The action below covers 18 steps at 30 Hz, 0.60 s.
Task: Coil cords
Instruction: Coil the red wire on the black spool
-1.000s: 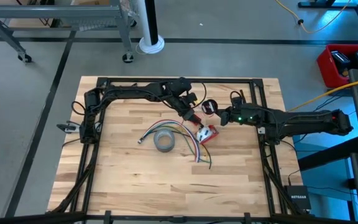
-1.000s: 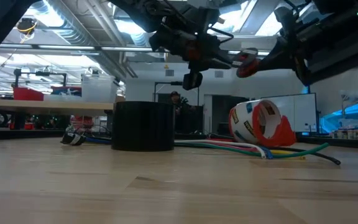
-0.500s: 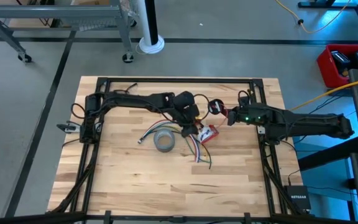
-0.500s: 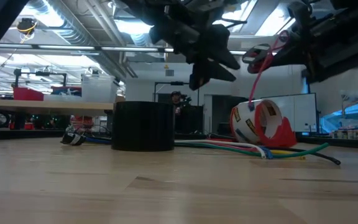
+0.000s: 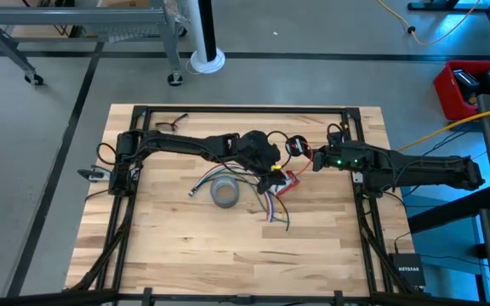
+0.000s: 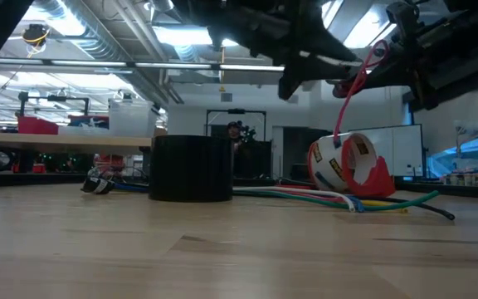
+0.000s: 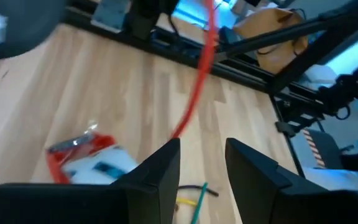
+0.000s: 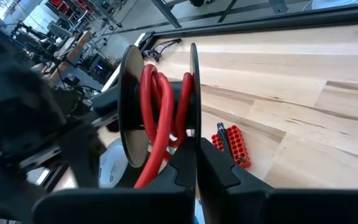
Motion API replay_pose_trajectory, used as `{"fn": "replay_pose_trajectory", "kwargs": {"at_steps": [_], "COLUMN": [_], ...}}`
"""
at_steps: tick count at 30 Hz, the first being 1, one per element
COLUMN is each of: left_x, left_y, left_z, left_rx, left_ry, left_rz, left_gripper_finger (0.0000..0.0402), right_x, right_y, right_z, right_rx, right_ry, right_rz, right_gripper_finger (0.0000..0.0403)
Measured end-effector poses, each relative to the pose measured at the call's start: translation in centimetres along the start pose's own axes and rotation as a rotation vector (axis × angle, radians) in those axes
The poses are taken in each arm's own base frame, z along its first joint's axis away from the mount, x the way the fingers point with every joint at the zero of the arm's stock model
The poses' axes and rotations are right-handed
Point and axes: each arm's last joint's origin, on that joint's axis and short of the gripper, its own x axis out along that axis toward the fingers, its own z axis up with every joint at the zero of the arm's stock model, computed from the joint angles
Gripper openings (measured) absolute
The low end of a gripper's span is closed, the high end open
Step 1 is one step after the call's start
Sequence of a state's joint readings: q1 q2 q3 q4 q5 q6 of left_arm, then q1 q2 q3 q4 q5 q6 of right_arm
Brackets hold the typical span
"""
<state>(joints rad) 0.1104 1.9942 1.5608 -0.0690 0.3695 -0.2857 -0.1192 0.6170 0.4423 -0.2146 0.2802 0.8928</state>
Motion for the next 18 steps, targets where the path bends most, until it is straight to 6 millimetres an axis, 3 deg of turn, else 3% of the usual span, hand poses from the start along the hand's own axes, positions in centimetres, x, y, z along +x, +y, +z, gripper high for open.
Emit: {"fn": "replay_pose_trajectory", "kwargs": {"at_steps": [9, 18], "left_x": [0.4, 0.3], "left_y": [-1.5, -1.5], "left_z": [0.7, 1.7], "left_rx": [0.169, 0.228], "left_ry": [-0.11, -0.231], "left_rz": [0.012, 0.118], "left_gripper_finger": [0.012, 0.012], "right_x": [0.0, 0.0], "right_y": [0.0, 0.0], "right_z": [0.0, 0.0], "right_rx": [0.0, 0.001], "right_ry": [-0.001, -0.002], "right_rz": [0.001, 0.003], "right_gripper_finger": [0.0003, 0.0003]}}
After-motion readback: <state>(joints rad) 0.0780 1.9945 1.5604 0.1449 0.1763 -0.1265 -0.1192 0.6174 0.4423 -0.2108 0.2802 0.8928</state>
